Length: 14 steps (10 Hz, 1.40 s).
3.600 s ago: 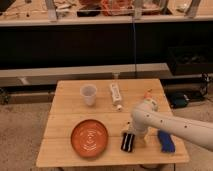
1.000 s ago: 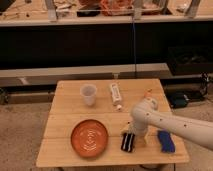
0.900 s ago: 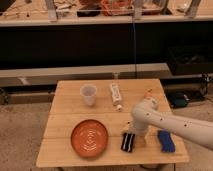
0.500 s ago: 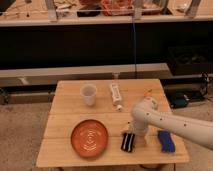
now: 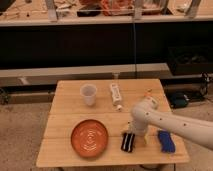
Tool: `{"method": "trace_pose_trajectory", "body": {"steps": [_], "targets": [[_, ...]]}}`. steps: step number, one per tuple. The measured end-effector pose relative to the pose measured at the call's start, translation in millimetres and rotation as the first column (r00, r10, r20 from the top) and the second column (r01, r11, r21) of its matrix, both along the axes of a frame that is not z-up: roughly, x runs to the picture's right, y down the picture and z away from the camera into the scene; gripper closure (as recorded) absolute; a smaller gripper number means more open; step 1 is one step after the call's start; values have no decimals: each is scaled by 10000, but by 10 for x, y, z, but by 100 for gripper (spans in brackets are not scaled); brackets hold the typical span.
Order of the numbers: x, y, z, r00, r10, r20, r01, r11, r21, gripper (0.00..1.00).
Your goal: Place the eraser in the ceramic cup
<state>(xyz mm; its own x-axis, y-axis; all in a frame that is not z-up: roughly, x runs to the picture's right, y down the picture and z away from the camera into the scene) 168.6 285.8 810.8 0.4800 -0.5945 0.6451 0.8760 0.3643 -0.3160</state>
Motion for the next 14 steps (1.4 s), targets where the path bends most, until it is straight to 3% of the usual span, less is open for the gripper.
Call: {"method": "trace_pose_trajectory", "body": {"steps": [14], "targets": [[-35, 16, 38, 9992, -246, 306, 249, 9997, -84, 20]]}}
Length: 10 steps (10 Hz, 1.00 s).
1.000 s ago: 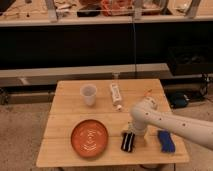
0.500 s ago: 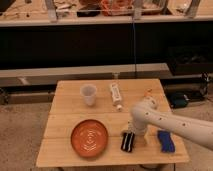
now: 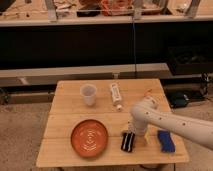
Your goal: Place the eraser in the ceramic cup
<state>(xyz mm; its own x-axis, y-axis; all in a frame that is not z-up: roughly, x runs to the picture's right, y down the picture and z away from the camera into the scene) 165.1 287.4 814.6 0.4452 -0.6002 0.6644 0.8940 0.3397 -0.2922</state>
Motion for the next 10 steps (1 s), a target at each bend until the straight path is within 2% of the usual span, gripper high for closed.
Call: {"method": "trace_pose_trajectory", "body": {"steps": [10], "targets": [[17, -11, -20, 9999, -96, 120, 97, 9999, -63, 20]]}}
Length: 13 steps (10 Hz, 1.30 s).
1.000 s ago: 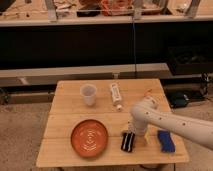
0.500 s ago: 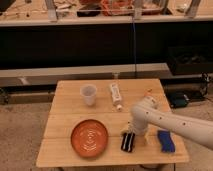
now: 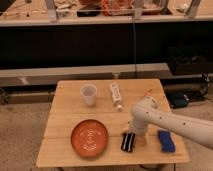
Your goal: Place the eraser in the ceramic cup
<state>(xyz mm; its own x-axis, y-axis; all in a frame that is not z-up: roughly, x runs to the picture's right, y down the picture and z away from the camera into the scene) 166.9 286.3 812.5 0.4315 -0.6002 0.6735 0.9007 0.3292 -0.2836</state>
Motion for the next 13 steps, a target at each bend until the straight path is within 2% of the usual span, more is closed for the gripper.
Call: {"method": "trace_pose_trajectory", "body": {"steps": [13], "targets": [[-13, 8, 17, 9996, -192, 225, 194, 9998, -61, 20]]}}
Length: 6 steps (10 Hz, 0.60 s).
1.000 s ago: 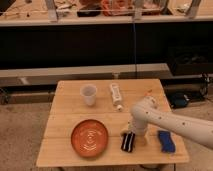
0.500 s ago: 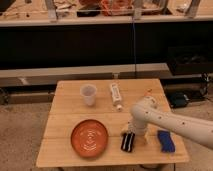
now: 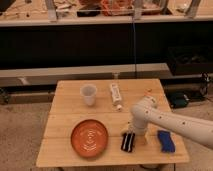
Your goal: Place the eraser in the ceramic cup
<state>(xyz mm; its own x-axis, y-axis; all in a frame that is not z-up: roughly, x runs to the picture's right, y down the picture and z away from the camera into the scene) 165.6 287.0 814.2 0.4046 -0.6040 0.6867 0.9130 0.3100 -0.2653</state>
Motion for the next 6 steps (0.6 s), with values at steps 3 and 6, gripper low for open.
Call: {"method": "trace_pose_trajectory", "body": {"steps": [3, 6], "targets": [[22, -16, -27, 10000, -27, -23, 27, 10000, -24, 20], [-11, -3, 6, 9999, -104, 87, 104, 9999, -25, 20]]}}
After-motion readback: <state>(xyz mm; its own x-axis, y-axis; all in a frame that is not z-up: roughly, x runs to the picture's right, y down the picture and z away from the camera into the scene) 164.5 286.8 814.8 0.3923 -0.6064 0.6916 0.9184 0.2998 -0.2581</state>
